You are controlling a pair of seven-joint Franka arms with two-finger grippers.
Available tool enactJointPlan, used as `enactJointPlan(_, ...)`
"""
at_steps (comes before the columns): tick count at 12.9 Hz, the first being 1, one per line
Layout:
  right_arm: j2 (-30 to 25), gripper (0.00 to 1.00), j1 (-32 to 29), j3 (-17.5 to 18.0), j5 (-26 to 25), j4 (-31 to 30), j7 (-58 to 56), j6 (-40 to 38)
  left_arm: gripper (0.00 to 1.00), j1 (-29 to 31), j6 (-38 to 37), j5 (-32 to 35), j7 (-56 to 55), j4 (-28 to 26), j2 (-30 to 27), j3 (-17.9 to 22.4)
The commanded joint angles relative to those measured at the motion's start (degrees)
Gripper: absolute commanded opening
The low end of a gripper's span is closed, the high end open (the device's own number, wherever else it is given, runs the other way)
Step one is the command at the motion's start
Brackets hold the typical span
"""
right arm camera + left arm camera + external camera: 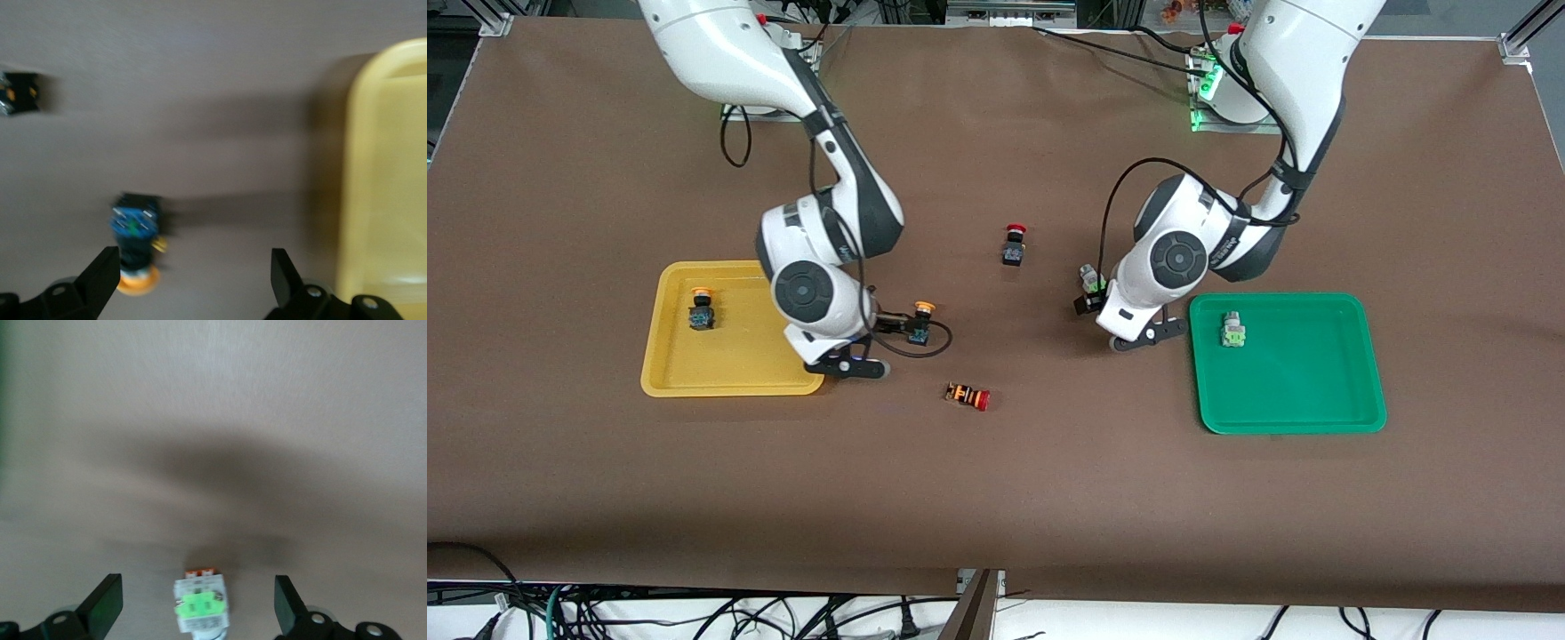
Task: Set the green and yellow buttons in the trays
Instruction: 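Grasp the second black button with the right gripper while the left gripper grasps another, then place the black button in the yellow tray while the left gripper fills the green tray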
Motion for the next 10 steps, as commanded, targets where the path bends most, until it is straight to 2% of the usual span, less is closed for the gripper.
enactJointPlan(1,4.1,1.0,2.1,-0.6,1.4,2.2,6.0,4.5,1.0,-1.6,6.9,-1.4,-4.7,-5.5,-0.5,-0.9)
enactJointPlan(4,5.0,1.0,3.1,-0.6,1.3,2.2,9.1,5.3,1.0,-1.9,6.9,-0.9,-4.6,-7.3,-0.5,-1.3)
enactJointPlan(5,5.1,1.0,3.1,-0.6,1.3,2.2,9.2,5.3,0.84,-2.2,6.9,-0.7,-4.5,-7.3,-0.3,-1.3)
enactJointPlan(6,5.5,1.0,3.1,-0.6,1.4,2.2,9.2,5.3,0.41,-2.5,6.9,-0.7,-4.5,-7.3,-0.3,-1.3)
enactJointPlan(7,5.5,0.88,3.1,-0.6,1.4,2.2,9.2,5.3,0.13,-2.5,6.9,-0.6,-4.4,-7.2,-0.6,-1.3)
enactJointPlan(8,5.5,0.7,3.1,-0.3,1.3,2.2,9.2,5.3,0.0,-2.5,6.8,-0.5,-4.4,-6.8,-0.7,-1.3)
enactJointPlan(9,5.7,0.5,3.1,-0.2,1.3,2.2,9.2,5.3,0.0,-2.5,6.6,-0.5,-4.3,-6.7,-1.0,-1.3)
enactJointPlan(10,5.7,0.35,3.1,0.1,1.3,2.2,9.2,5.3,0.0,-2.2,6.1,-0.5,-4.1,-6.7,-1.7,-1.3)
